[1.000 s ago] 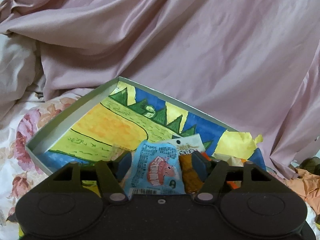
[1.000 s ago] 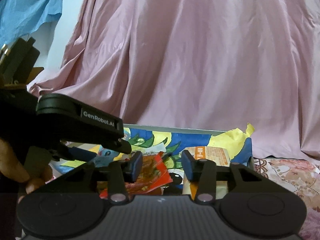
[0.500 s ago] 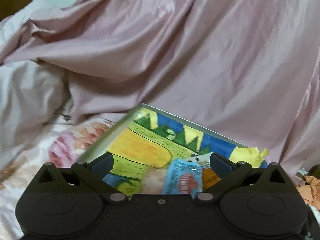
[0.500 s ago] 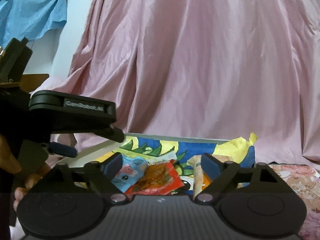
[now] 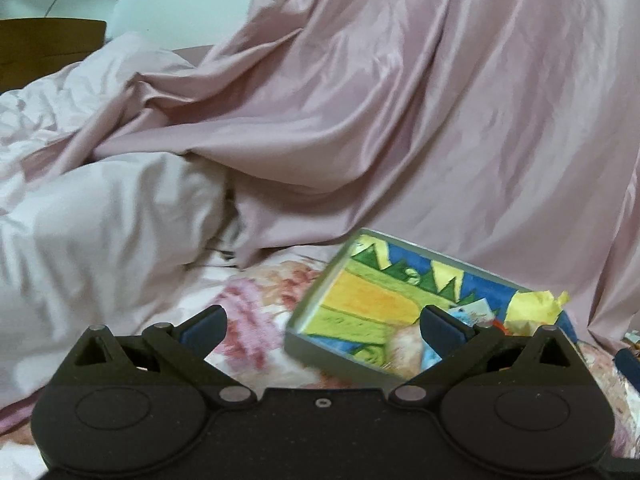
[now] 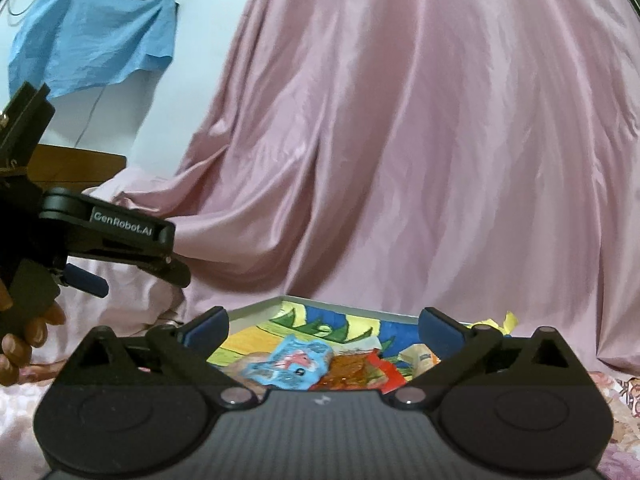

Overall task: Organize snacks
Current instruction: 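Withdraw both tools from the tray back toward the remaining snacks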

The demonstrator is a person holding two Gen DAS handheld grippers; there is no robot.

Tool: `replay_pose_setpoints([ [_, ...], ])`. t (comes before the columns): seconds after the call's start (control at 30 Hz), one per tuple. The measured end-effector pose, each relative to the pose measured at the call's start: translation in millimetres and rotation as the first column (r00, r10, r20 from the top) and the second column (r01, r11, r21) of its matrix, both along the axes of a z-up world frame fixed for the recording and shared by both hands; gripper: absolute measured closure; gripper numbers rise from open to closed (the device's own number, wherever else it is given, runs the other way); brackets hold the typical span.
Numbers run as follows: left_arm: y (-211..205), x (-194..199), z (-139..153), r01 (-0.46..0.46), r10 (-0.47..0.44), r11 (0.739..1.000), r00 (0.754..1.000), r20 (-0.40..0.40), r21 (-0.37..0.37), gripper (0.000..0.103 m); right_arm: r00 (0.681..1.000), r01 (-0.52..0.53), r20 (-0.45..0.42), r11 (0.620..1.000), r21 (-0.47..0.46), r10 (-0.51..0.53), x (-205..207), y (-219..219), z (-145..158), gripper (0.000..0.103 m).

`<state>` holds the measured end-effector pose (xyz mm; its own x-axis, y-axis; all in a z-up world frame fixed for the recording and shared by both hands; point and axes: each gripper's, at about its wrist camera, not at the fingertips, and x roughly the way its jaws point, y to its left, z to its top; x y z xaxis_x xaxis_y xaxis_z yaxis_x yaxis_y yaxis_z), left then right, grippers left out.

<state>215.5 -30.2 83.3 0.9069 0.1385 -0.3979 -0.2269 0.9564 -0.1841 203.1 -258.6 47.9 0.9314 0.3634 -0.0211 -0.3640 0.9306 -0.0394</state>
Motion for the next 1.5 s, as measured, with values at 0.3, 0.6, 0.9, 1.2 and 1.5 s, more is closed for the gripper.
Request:
replay_pose_setpoints([
  [0.3, 30, -47, -14, -0.028, 0.029, 0.999, 0.999, -0.035, 0.019, 0.001, 1.000, -0.027, -0.010, 0.999, -0.041, 0.027, -36, 13, 7, 0.000],
  [0.6, 55, -75, -41, -0.042, 0.043, 0.999, 0.994, -0.102, 0.013, 0.001, 0.993, -0.075, -0.099, 0.995, -0.065, 0.069, -74, 34, -1, 0.000],
  [0.9, 71, -90, -69, 0.010, -0.003, 0.999, 0.985, -0.170, 0.040, 0.001, 0.976, -0.104, -0.202, 0.990, -0.098, 0.082, -96, 60, -14, 0.000],
  [1.2, 84, -91, -92, 0.075, -0.054, 0.994, 0.973, -0.226, 0.085, 0.001, 0.938, -0.164, -0.330, 0.975, -0.149, 0.107, -92, 88, -38, 0.000],
  [1.5, 86, -79, -108, 0.177, -0.145, 0.980, 0.950, -0.275, 0.094, 0.001, 0.885, -0.226, -0.448, 0.957, -0.181, 0.124, -80, 109, -63, 0.000],
])
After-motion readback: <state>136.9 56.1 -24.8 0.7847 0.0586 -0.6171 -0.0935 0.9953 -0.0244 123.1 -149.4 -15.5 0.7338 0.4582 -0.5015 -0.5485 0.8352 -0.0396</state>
